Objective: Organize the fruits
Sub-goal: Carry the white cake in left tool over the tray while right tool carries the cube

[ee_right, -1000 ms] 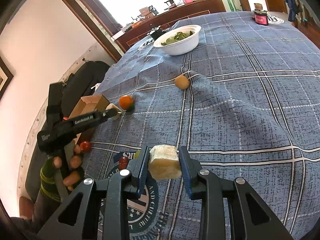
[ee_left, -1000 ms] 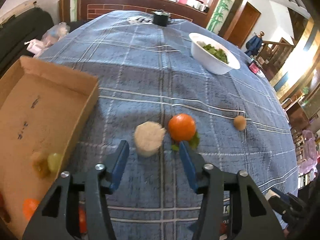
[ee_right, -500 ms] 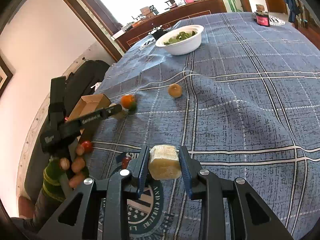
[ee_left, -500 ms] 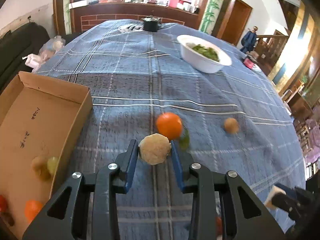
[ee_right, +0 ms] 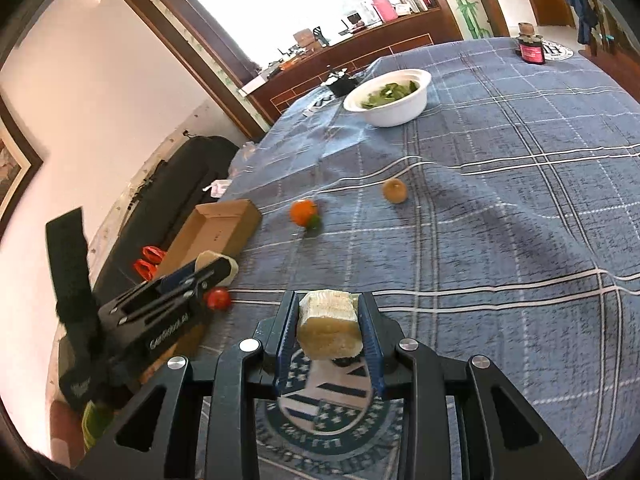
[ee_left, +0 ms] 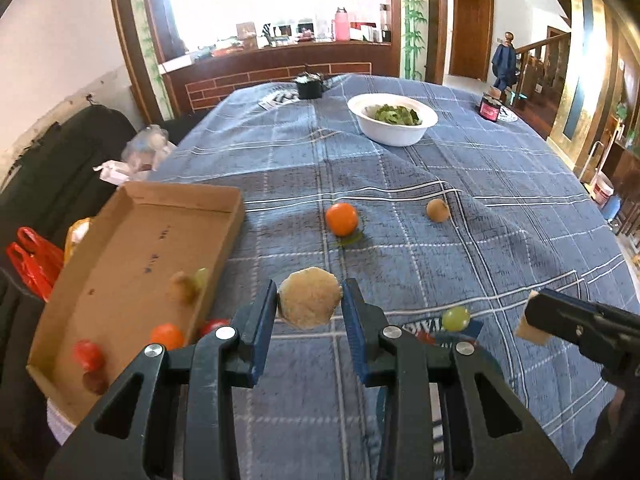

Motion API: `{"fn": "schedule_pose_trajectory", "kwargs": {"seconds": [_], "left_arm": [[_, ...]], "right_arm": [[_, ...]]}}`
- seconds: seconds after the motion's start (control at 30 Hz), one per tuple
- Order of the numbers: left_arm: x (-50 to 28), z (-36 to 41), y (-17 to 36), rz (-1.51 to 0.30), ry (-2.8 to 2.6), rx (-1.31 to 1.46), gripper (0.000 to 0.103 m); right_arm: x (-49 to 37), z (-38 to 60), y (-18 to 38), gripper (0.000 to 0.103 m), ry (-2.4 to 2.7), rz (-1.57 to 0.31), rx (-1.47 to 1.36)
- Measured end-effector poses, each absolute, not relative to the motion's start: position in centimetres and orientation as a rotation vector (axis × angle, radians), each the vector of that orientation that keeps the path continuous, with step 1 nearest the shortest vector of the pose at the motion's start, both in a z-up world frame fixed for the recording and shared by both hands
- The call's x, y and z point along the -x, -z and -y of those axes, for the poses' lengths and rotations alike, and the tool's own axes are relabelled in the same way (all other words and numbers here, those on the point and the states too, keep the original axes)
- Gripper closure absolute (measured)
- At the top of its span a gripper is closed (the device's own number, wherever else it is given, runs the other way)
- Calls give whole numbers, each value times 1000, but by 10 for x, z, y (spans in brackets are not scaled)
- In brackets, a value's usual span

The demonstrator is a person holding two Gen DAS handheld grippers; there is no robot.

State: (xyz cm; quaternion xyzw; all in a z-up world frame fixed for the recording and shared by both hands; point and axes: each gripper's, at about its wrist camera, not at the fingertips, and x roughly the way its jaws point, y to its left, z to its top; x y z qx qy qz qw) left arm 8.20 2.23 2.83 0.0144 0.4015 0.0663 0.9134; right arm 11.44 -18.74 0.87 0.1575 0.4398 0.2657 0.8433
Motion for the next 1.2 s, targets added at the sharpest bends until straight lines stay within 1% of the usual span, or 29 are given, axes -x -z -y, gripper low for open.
{"fn": "schedule_pose_trajectory", "kwargs": {"seconds": [0.4,0.87,1.2], "left_arm": [[-46,-56,-44,-789,-185,1,72],[-35,-103,-42,-789,-208,70,72],[-30,-200,-46,-796,-299,200,72]], "right_arm": [[-97,155,-21,72,-604,-926,-348],[-94,109,-23,72,-648,-939,-283],[-112,48,-26,72,-733,-943,-215]]}}
